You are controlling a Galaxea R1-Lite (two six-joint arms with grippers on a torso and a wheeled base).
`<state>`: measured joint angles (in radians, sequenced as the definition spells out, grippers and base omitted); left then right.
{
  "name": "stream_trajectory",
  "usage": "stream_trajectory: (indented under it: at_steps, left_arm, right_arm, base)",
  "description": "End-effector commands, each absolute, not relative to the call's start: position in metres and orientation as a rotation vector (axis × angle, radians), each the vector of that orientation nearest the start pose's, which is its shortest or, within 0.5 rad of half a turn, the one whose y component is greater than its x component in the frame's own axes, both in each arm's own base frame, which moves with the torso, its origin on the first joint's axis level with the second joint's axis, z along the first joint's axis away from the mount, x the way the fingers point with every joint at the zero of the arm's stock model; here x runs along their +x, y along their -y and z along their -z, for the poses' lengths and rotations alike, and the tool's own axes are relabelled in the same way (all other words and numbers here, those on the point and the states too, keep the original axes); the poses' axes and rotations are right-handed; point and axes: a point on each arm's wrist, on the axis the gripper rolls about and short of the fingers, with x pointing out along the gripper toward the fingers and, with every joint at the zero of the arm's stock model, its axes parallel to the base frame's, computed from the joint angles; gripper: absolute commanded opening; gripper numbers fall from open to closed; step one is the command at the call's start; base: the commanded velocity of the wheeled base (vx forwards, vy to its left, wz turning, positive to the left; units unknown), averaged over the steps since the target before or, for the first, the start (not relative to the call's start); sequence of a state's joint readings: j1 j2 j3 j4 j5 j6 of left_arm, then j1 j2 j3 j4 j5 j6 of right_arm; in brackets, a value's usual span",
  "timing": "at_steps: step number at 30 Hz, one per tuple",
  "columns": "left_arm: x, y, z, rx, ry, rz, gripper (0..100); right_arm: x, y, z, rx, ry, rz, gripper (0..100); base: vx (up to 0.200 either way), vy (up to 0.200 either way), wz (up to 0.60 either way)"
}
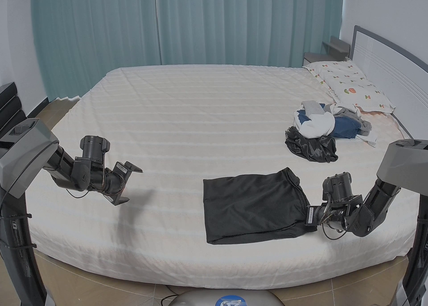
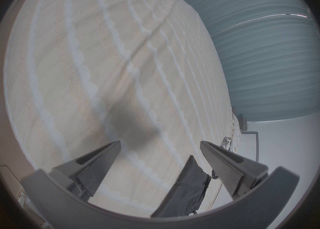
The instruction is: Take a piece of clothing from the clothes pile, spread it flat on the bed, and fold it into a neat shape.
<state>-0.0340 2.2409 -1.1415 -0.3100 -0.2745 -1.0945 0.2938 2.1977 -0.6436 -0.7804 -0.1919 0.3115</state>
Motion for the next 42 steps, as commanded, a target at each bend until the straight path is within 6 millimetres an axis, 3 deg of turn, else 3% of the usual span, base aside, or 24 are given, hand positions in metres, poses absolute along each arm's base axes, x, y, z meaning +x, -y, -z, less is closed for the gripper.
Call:
stream_trajectory:
  at_steps: [1, 4, 5, 10, 16, 17, 21, 27, 33, 42]
  left_arm:
    - [0.404, 0.020, -0.041, -1.122, -0.874, -0.171, 100]
    - [0.404, 0.020, -0.041, -1.122, -0.874, -0.171, 100]
    - [0.404, 0.020, -0.041, -1.121, -0.874, -0.170, 100]
    - [0.404, 0.020, -0.041, -1.121, -0.874, -0.170, 100]
    - [0.404, 0.020, -0.041, -1.122, -0.874, -0.171, 100]
    - [0.404, 0.020, -0.041, -1.122, -0.874, -0.171, 100]
    - [0.404, 0.020, -0.041, -1.122, -0.874, -0.171, 100]
    - [0.404, 0.020, -0.041, -1.122, -0.874, -0.171, 100]
    - [0.404, 0.020, -0.041, -1.121, -0.873, -0.172, 100]
    - [0.404, 0.020, -0.040, -1.121, -0.874, -0.174, 100]
  right_arm:
    - [0.311, -0.080, 0.004, 0.116, -0.775, 0.043, 0]
    - [0.309, -0.072, 0.007, 0.124, -0.796, 0.049, 0]
    - [0.308, -0.070, 0.007, 0.128, -0.801, 0.049, 100]
    - [0.310, -0.061, 0.007, 0.145, -0.805, 0.052, 100]
    - [0.318, -0.052, -0.015, 0.189, -0.695, 0.050, 100]
    - [0.326, -0.051, -0.026, 0.208, -0.640, 0.029, 100]
    - [0.346, -0.057, -0.032, 0.232, -0.590, -0.005, 100]
    - [0.387, -0.081, -0.007, 0.253, -0.570, -0.042, 100]
    - [0.415, -0.102, 0.012, 0.276, -0.585, -0.062, 100]
    - [0.446, -0.106, 0.022, 0.329, -0.573, -0.045, 100]
  base:
    - [0.000, 0.000, 0.00]
    - [0.000, 0.000, 0.00]
    - [0.000, 0.000, 0.00]
    - [0.000, 0.000, 0.00]
    - [0.000, 0.000, 0.00]
    - [0.000, 0.000, 0.00]
    - [0.000, 0.000, 0.00]
    - [0.000, 0.000, 0.00]
    - [0.000, 0.000, 0.00]
    - [0.000, 0.000, 0.00]
